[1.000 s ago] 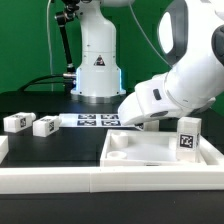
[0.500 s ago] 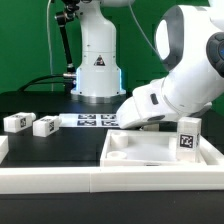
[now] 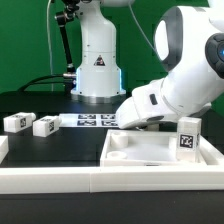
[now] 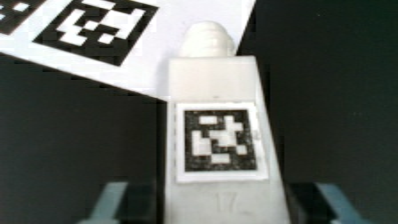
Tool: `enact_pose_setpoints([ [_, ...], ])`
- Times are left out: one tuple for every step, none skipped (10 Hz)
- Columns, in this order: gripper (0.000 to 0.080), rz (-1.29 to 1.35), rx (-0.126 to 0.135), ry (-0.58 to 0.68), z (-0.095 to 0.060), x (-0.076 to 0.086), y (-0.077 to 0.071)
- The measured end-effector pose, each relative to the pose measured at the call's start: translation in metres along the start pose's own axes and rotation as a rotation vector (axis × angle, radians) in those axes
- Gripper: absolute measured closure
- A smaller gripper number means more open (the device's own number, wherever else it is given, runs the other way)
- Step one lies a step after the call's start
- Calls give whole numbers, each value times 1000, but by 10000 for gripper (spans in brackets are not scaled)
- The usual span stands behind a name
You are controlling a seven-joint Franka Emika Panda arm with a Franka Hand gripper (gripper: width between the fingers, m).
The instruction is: Assemble square table
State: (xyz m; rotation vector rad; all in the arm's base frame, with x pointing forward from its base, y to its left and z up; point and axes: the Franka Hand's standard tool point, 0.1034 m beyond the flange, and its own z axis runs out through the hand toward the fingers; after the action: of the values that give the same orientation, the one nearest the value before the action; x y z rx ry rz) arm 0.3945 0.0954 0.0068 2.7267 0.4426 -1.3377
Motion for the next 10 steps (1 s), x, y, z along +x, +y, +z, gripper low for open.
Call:
enact_pose_setpoints([
  [511, 0, 0, 0, 0, 0, 0],
  [511, 0, 0, 0, 0, 0, 0],
  [511, 0, 1, 2, -1, 0, 0],
  [511, 1, 2, 4, -3, -1, 1],
  [511, 3, 6, 8, -5, -1, 3],
  [511, 0, 12, 12, -9, -4, 6],
  [511, -13, 27, 5, -21, -13, 11],
  [509, -22, 43, 1, -34, -24, 19],
  [509, -36, 65, 0, -46, -37, 30],
  [509, -49, 85, 2, -54, -47, 39],
])
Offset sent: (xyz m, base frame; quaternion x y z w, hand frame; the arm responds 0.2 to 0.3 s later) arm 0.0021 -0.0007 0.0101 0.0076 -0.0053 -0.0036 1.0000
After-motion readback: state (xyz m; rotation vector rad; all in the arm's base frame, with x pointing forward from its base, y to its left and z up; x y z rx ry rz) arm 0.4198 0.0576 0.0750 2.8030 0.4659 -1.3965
